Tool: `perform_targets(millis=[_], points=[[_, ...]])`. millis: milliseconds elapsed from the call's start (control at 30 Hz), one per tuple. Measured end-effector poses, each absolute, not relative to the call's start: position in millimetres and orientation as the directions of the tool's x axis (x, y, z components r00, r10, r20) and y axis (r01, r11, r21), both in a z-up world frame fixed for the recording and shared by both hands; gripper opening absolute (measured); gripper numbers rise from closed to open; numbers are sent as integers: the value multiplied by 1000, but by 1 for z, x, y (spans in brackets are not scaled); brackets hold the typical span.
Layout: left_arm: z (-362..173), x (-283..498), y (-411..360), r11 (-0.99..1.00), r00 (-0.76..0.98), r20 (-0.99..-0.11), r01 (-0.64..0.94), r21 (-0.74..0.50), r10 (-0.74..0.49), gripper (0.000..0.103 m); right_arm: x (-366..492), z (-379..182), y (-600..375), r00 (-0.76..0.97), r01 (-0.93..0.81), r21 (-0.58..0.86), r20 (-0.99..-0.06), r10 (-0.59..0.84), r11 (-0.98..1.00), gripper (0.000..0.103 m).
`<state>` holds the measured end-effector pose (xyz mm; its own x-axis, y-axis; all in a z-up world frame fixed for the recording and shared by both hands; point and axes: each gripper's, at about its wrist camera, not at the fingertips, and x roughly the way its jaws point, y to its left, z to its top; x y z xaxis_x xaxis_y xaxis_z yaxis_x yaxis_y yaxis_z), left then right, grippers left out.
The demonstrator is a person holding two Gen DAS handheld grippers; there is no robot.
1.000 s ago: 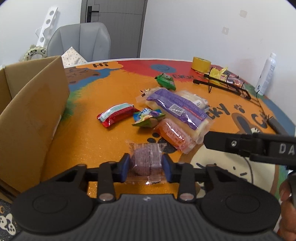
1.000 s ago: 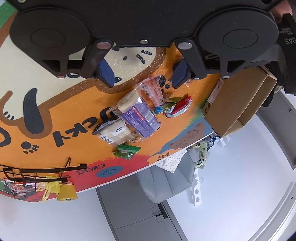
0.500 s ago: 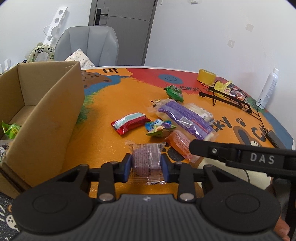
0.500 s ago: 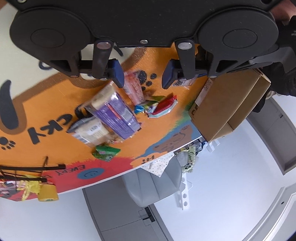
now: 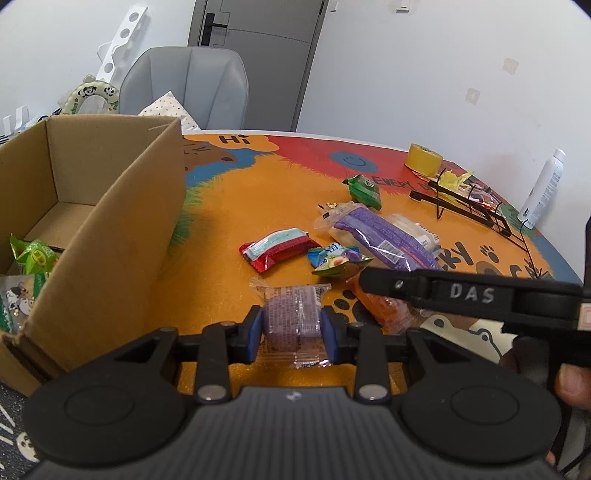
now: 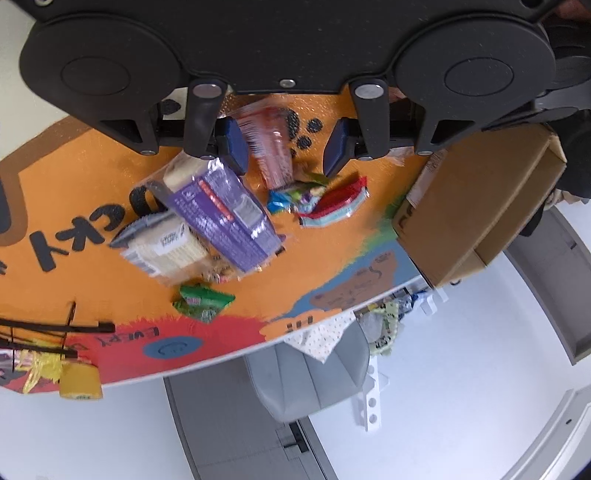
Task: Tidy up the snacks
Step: 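Grasp the pink wrapped packet with the left gripper while the right grasps the orange stick snack, then carry the pink packet into the box and open the left gripper while the right drops the orange snack in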
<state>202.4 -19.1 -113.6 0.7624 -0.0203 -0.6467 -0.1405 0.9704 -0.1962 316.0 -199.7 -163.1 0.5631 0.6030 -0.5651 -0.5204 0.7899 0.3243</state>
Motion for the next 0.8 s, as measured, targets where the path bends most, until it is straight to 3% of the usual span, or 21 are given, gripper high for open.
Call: perform_targets(millis=[100, 233, 800], points=[[-115, 203, -19, 970, 761, -649, -142, -198, -21, 33, 316, -169, -198, 565, -509, 311, -582, 585, 802, 38], [-114, 203, -19, 969, 760, -650, -145, -201, -21, 33, 313, -170, -201, 574, -503, 283, -597, 560, 817, 21], [-88, 190, -30, 974, 802, -596, -102, -200, -38, 32, 279, -141, -228, 617, -495, 282, -551, 561, 822, 16]])
